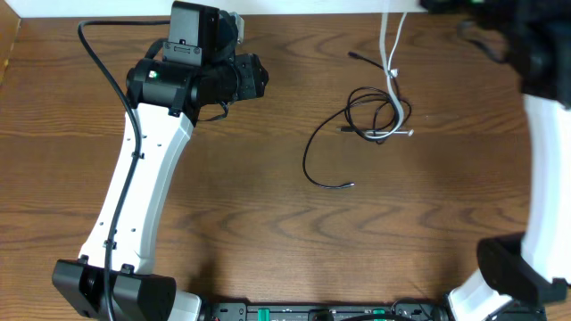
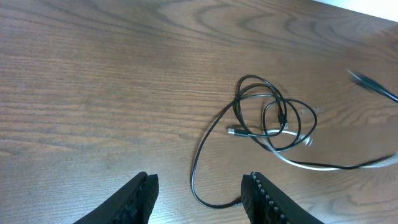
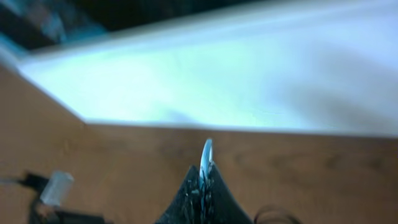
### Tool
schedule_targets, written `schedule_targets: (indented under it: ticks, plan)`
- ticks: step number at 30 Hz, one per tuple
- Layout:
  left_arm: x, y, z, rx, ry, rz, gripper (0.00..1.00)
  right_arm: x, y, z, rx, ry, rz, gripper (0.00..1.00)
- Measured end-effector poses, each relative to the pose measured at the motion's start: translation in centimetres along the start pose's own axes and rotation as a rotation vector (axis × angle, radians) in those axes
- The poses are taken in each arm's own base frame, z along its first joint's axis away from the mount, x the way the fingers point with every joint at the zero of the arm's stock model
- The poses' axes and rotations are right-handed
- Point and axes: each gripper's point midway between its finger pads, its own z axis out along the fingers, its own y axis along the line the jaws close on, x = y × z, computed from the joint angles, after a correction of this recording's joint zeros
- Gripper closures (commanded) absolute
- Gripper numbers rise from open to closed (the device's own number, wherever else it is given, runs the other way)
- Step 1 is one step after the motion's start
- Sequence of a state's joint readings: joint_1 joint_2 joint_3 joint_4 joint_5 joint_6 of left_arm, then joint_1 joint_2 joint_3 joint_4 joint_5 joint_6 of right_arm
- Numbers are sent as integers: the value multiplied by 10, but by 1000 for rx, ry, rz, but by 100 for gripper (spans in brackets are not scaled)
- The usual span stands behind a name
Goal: Untangle cables
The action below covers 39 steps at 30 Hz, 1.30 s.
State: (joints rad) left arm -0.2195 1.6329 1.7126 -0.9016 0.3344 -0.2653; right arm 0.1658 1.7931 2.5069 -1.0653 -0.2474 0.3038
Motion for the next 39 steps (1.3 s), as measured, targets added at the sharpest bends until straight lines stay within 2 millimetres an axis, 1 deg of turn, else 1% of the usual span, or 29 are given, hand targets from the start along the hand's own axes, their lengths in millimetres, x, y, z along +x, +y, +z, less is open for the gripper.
schedule_targets:
  ticks: [4, 5, 6, 10, 13, 15, 17, 19, 22, 24, 25, 27, 31, 33, 37, 39]
  plan:
    - [0, 0, 0, 0, 0, 0, 51, -48, -6, -35, -29, -176, 20, 99]
    - [0, 0, 0, 0, 0, 0, 51, -52, -8, -38, -32, -192, 23, 99]
    - [0, 0, 0, 0, 0, 0, 51, -66, -11, -49, -38, -242, 34, 99]
    - [0, 0, 0, -1, 1, -1, 51, -107, -15, -80, -70, -410, 46, 99]
    - [0, 0, 0, 0, 0, 0, 51, -137, -6, -105, -134, -538, 18, 99]
    - [0, 0, 0, 0, -1, 0, 51, -148, 6, -117, -192, -590, -6, 99]
    - [0, 0, 0, 0, 1, 0, 51, -151, 16, -123, -241, -600, -19, 99]
    - [0, -1, 0, 1, 1, 2, 51, -148, 21, -124, -262, -585, -16, 99]
    - [1, -6, 1, 9, -1, 16, 50, -138, 17, -117, -259, -531, 16, 99]
    - [2, -15, 4, 24, 0, 40, 50, -130, 11, -109, -242, -488, 48, 99]
    - [3, -21, 7, 33, 1, 53, 47, -127, 9, -106, -236, -470, 60, 99]
    - [5, -33, 17, 53, 6, 82, 45, -122, 4, -100, -226, -447, 79, 99]
    - [9, -58, 47, 130, 28, 133, 45, -119, -3, -92, -213, -428, 96, 99]
    - [11, -72, 65, 193, 47, 155, 45, -125, -5, -91, -213, -450, 86, 99]
    - [22, -85, 92, 269, 102, 166, 45, -143, -7, -102, -218, -535, 50, 99]
    - [29, -87, 101, 282, 131, 166, 45, -151, -20, -110, -180, -572, 57, 99]
